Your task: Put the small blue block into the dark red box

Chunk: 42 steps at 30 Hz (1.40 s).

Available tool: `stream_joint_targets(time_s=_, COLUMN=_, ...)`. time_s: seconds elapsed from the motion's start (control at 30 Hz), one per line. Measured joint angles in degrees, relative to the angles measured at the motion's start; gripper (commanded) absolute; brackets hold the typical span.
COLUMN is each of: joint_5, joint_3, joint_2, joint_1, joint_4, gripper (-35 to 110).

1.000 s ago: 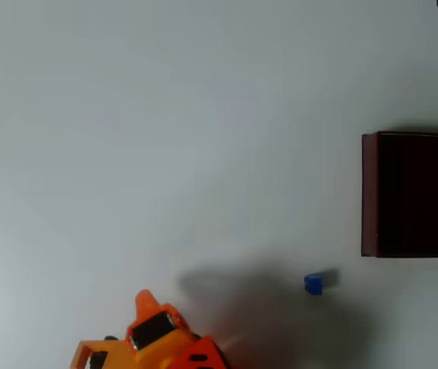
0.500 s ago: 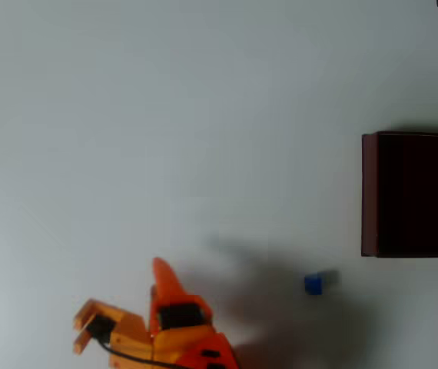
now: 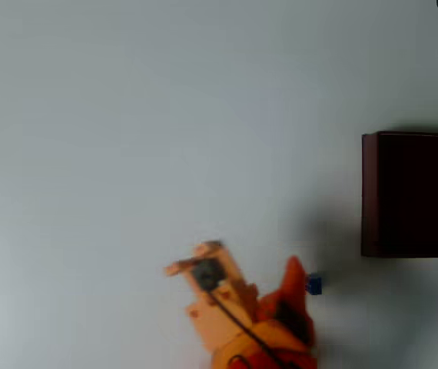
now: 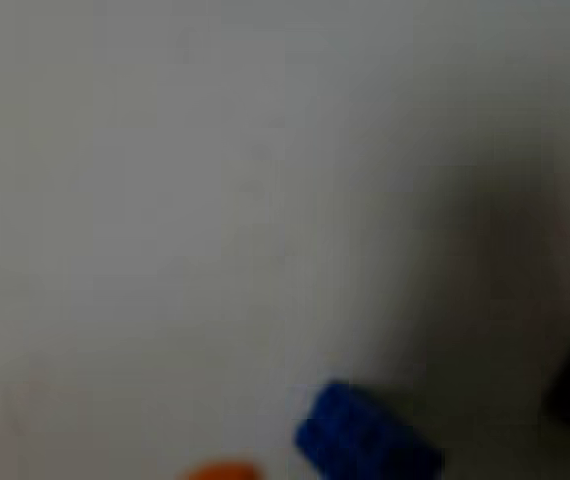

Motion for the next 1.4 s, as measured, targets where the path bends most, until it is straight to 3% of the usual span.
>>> stream_joint_targets(time_s=0.33, joint_5=9.40, joint_3=-12.30, joint_2=-22.85, joint_1=10.72, joint_4=1.14, gripper=27)
stream_joint_targets(time_s=0.63, joint_5=13.18, joint_3=-12.74, joint_2=-31.20, joint_1=17.23, joint_4=-2.46, gripper=27)
stream_joint_targets(time_s=1.4, joint_5=18.72, joint_3=-3.78, joint_2=-38.76, joint_1=16.88, joint_4=-13.62, gripper=26)
